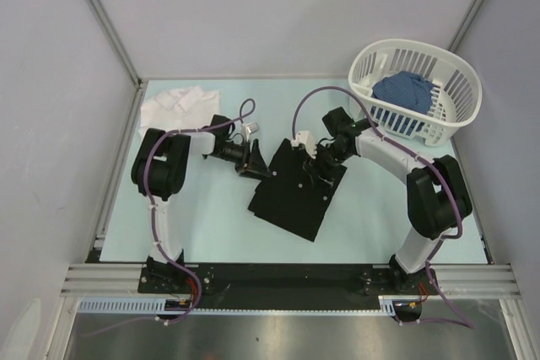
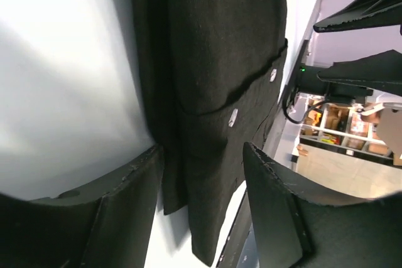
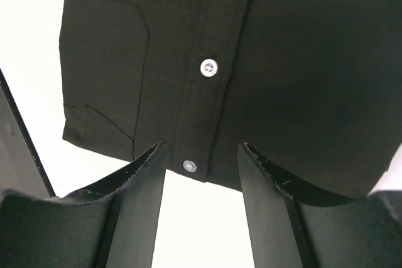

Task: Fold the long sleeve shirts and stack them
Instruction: Fold the shirt

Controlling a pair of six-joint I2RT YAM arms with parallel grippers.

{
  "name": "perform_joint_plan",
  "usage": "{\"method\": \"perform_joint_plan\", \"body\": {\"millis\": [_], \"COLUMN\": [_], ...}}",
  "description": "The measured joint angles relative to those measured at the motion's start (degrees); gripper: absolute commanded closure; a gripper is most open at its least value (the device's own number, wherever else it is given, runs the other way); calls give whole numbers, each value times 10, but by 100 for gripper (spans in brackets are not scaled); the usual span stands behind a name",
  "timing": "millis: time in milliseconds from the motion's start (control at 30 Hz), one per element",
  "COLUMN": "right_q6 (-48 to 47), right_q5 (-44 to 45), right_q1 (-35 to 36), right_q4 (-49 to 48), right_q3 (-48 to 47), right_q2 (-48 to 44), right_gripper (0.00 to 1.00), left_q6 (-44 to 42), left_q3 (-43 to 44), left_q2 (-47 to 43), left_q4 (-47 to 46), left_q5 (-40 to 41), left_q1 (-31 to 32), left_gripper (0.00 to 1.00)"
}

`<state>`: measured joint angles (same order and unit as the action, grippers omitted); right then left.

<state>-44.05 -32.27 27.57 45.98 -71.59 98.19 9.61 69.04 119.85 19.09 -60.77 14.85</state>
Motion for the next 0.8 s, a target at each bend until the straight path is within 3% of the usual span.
{"method": "perform_joint_plan", "body": {"millis": [200,567,800], "right_q6": [15,103,205], "right_q5": [-1,18,44], "right_q1": [-2,29,88], "right_q4": [0,-64,-156], "right_q3": [-16,-40,-50], "right_q2": [1,52,60], "right_gripper": [46,49,49], "left_q6": [24,72,117], "left_q3": [-8,-43,-151], "left_q2": [10,-12,-104], "left_q4": [-29,-87,-160], "left_q5": [-20,-14,40], "left_q1": [5,5,-44], "left_gripper": [41,30,23]}}
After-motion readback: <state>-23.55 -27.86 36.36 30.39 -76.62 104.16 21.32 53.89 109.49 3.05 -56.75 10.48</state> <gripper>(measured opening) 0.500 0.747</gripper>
